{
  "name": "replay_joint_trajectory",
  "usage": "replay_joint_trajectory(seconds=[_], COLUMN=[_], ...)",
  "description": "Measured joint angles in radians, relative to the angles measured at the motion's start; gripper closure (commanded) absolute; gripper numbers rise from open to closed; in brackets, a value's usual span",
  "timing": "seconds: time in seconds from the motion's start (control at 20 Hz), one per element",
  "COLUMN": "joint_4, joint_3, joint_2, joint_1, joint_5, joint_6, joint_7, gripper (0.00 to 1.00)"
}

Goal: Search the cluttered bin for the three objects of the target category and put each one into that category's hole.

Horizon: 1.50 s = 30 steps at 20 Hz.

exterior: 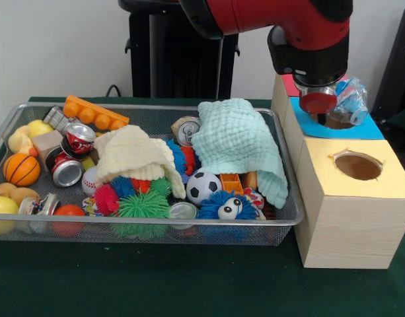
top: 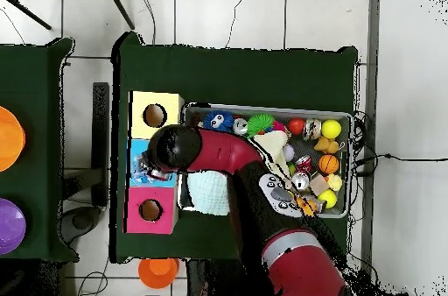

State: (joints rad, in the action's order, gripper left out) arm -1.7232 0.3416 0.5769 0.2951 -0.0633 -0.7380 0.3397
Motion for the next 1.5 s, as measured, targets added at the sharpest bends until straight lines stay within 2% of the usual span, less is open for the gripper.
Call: replay_joint_trajectory(seconds=[0.55,0.85,1.5], joint_4=[-0.001,-0.005,-0.024], joint_3=[-0.011,-0.021,-0.039], joint_2=[0.001,0.028,0.175], joint_1=[0.0,-0.007,-0.023], joint_5=[0.039,0.041,0.026], joint_6=[0.014,0.014,-0.004], joint_7=[0.0,0.0,0.0], gripper=[1.0,1.0,1.0])
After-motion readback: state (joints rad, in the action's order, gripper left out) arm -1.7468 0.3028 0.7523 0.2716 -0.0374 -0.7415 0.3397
